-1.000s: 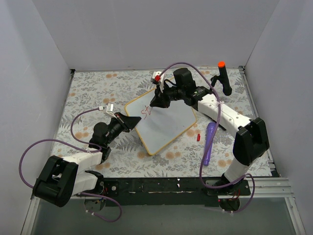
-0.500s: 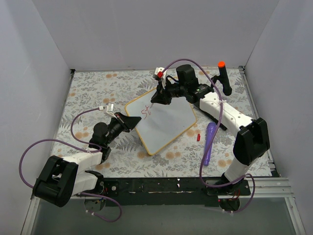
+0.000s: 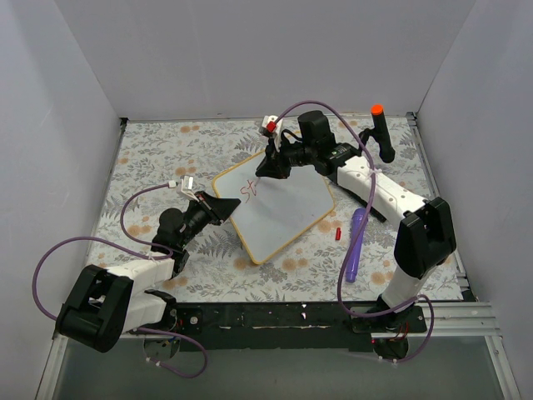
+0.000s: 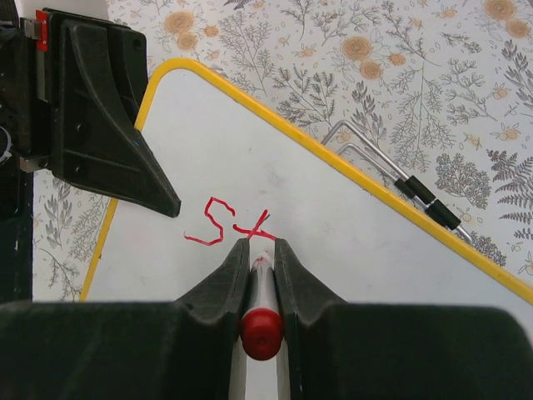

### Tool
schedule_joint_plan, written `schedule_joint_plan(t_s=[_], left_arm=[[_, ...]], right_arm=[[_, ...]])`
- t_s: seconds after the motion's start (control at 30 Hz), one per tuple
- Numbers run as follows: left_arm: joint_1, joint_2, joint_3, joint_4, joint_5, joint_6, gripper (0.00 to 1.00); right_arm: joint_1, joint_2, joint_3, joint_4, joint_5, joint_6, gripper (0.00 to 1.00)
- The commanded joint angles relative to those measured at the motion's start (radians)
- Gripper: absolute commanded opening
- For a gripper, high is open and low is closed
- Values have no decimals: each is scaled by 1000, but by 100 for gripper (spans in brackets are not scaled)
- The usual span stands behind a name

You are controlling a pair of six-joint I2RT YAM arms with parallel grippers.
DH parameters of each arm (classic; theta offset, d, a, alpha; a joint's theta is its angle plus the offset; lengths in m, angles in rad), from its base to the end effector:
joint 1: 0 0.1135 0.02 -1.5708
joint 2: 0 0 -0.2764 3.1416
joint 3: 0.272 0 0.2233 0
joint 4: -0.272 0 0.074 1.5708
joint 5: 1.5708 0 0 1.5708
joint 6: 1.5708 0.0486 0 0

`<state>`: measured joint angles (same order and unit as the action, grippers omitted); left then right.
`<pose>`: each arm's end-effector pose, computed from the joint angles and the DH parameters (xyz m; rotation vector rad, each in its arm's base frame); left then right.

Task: Write a sentence on the whiteboard

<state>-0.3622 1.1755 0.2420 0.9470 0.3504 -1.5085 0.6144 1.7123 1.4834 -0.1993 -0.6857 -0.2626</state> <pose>0.1899 -0.0898 0.2330 -0.7125 1.7061 -1.6758 0.2957 0.2463 0.3504 -1.2375 1.5814 0.9080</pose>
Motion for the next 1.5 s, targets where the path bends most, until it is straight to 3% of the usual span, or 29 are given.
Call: schedule_joint_plan(t_s=[0.0, 0.6, 1.47], left_arm=[[-7, -22, 19, 110, 30, 2, 0], [-6, -22, 10, 122, 25, 1, 0], [-6, -11, 10, 124, 32, 5, 0]], right_arm=[[-5, 9, 31, 57, -12, 13, 1], [-2, -49, -89, 47, -23, -10, 1], [-18, 26, 64, 24, 28, 3, 1]])
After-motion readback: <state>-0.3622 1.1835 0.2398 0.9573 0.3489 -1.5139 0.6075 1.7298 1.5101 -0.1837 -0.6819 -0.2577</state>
